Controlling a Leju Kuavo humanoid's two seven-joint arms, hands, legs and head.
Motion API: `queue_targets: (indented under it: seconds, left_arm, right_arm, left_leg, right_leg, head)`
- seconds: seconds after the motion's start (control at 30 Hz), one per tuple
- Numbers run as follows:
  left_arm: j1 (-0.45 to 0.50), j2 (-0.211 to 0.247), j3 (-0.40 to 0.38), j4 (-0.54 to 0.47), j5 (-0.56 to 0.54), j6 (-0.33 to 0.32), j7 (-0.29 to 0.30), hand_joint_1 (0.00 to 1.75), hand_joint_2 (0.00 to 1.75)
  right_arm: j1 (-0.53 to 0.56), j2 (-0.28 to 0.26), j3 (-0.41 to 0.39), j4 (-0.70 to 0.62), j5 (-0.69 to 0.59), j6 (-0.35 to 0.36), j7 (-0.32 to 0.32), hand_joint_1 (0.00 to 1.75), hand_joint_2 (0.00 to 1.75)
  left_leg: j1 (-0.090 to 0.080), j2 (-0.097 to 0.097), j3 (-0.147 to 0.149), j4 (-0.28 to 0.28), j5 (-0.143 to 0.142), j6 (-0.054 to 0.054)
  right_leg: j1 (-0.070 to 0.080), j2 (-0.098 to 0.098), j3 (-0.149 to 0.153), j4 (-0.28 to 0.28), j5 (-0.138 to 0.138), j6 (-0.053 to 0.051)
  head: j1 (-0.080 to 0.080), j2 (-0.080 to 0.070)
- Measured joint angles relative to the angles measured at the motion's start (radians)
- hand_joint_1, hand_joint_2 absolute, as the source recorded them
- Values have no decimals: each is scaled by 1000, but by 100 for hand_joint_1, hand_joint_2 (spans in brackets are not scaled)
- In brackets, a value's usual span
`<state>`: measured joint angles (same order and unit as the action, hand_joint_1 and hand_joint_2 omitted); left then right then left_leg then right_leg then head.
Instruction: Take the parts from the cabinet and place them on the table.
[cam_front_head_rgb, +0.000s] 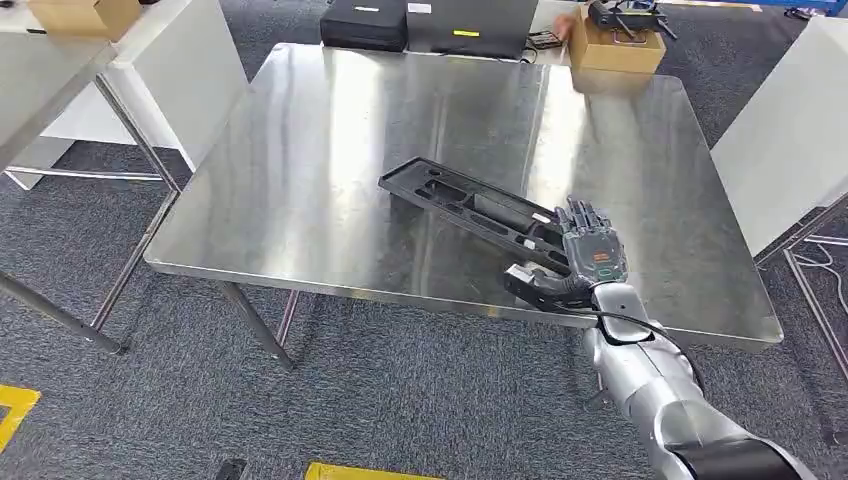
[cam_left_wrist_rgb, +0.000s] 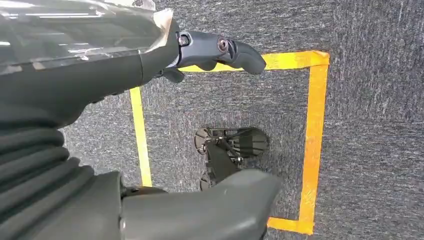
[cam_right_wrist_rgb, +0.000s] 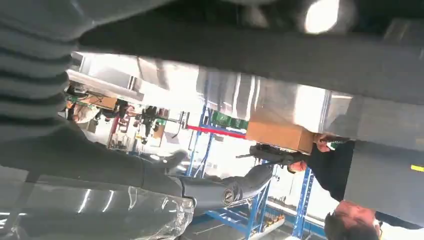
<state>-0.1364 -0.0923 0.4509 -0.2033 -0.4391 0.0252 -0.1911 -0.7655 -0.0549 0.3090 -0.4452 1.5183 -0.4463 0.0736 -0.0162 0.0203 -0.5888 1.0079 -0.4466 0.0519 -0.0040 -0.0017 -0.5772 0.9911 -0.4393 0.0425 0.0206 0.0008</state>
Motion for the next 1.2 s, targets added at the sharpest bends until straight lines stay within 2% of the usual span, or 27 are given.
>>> queue_targets:
  seconds: [0.33,0.63,0.8,0.9,1.03,1.13,1.2]
  left_arm:
    - [0,2,0,0,-2,-20,3,0,0]
    - [7,9,9,0,-10,-37,3,0,0]
    - [12,9,21,0,-18,-37,3,0,0]
    - [15,9,30,0,-23,-35,1,0,0]
    - [19,8,37,0,-26,-33,0,0,0]
    - [26,8,51,0,-26,-27,-8,0,0]
    - [30,8,58,0,-25,-25,-13,0,0]
  right_arm:
    - [8,-7,-5,0,-30,0,-7,0,0]
    - [29,-32,-31,-23,-100,19,-63,0,0]
    - [52,-41,-52,-76,-207,-16,-148,0,0]
    - [97,-40,-72,-191,-332,-30,-218,0,0]
    - [174,-38,-91,-383,-469,-30,-280,0,0]
    - [261,-35,-108,-600,-590,-26,-323,0,0]
    - [302,-35,-115,-706,-612,-21,-330,0,0]
  left_leg:
    - [0,0,0,0,0,0]
    - [0,0,0,0,0,0]
    - [0,0,0,0,0,0]
    - [0,0,0,0,0,0]
    - [0,0,0,0,0,0]
    - [0,0,0,0,-1,0]
    - [0,0,0,0,-1,0]
  right_leg:
    - [0,0,0,0,0,0]
    - [0,0,0,0,0,0]
    - [0,0,0,0,0,0]
    - [0,0,0,0,0,0]
    - [0,0,0,0,0,0]
    - [0,0,0,0,-1,0]
    - [0,0,-1,0,-1,0]
  head:
    - [0,0]
    - [0,0]
    - [0,0]
    - [0,0]
    - [0,0]
    - [0,0]
    - [0,0]
